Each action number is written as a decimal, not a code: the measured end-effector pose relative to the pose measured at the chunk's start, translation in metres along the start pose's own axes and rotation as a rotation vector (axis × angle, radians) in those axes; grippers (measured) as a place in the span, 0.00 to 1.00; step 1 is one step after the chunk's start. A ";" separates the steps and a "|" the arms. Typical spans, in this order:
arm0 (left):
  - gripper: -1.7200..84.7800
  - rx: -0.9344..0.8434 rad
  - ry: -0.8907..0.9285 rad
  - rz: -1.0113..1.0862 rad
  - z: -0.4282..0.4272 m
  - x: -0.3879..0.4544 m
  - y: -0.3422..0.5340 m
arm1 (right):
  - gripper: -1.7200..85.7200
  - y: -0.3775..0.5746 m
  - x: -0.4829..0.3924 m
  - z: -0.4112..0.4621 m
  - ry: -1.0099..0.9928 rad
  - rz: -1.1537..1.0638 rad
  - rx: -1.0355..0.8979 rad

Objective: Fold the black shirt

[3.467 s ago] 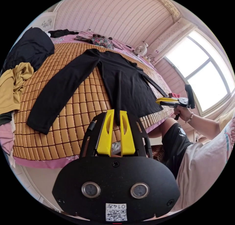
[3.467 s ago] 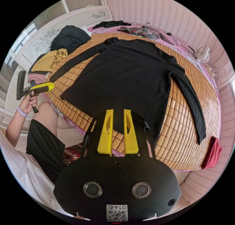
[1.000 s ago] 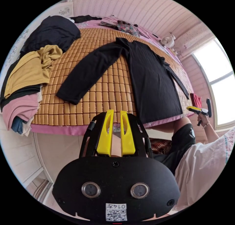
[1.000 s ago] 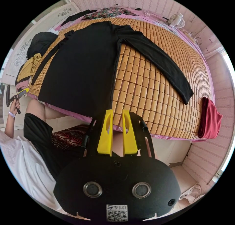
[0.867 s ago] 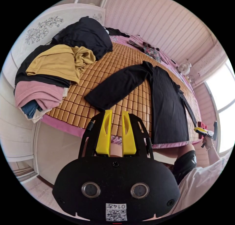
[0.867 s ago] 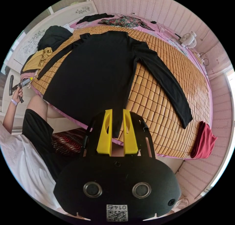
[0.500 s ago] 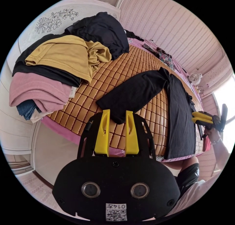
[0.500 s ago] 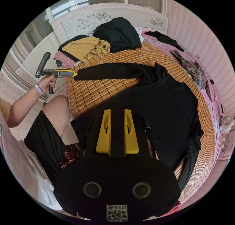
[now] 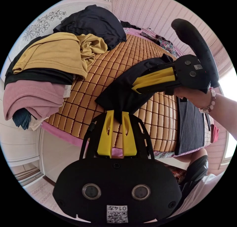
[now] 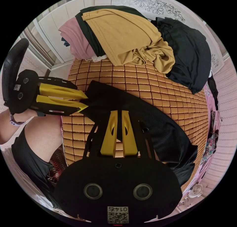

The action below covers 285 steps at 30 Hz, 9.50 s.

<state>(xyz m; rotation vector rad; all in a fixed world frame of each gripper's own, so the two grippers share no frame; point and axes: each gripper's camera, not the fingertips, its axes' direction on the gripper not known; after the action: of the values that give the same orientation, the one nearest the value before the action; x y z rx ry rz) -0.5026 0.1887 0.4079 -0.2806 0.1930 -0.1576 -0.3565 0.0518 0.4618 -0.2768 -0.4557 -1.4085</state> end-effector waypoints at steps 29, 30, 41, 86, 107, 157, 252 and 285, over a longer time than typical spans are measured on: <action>0.05 0.020 0.639 0.537 0.011 0.259 0.005 | 0.10 0.526 -0.019 -0.152 0.088 1.172 0.279; 0.05 -0.011 0.595 0.496 0.020 0.248 0.001 | 0.10 0.522 -0.014 -0.147 0.095 1.156 0.283; 0.01 -0.027 0.341 0.457 0.066 0.257 -0.054 | 0.08 0.455 0.015 -0.086 0.098 0.799 0.042; 0.02 -0.010 0.030 0.708 0.141 0.357 -0.196 | 0.07 0.342 0.343 -0.030 -0.106 0.903 0.267; 0.01 0.067 0.202 0.457 0.096 0.314 -0.161 | 0.09 0.507 0.119 -0.118 0.265 0.966 0.368; 0.09 -0.076 0.324 1.303 0.141 0.839 -0.050 | 0.12 0.930 -0.066 -0.095 0.492 2.003 0.293; 0.09 0.048 0.279 0.354 0.061 0.214 -0.170 | 0.14 0.589 0.356 -0.023 0.076 1.192 0.298; 0.04 0.167 0.739 0.511 0.010 0.227 -0.235 | 0.08 0.627 0.177 -0.175 0.091 0.721 0.650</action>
<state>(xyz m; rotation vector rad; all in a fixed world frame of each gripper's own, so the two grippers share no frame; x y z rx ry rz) -0.3106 -0.0726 0.4475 0.0115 0.9690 0.2389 0.3034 -0.0884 0.4407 0.1500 -0.6324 -0.5213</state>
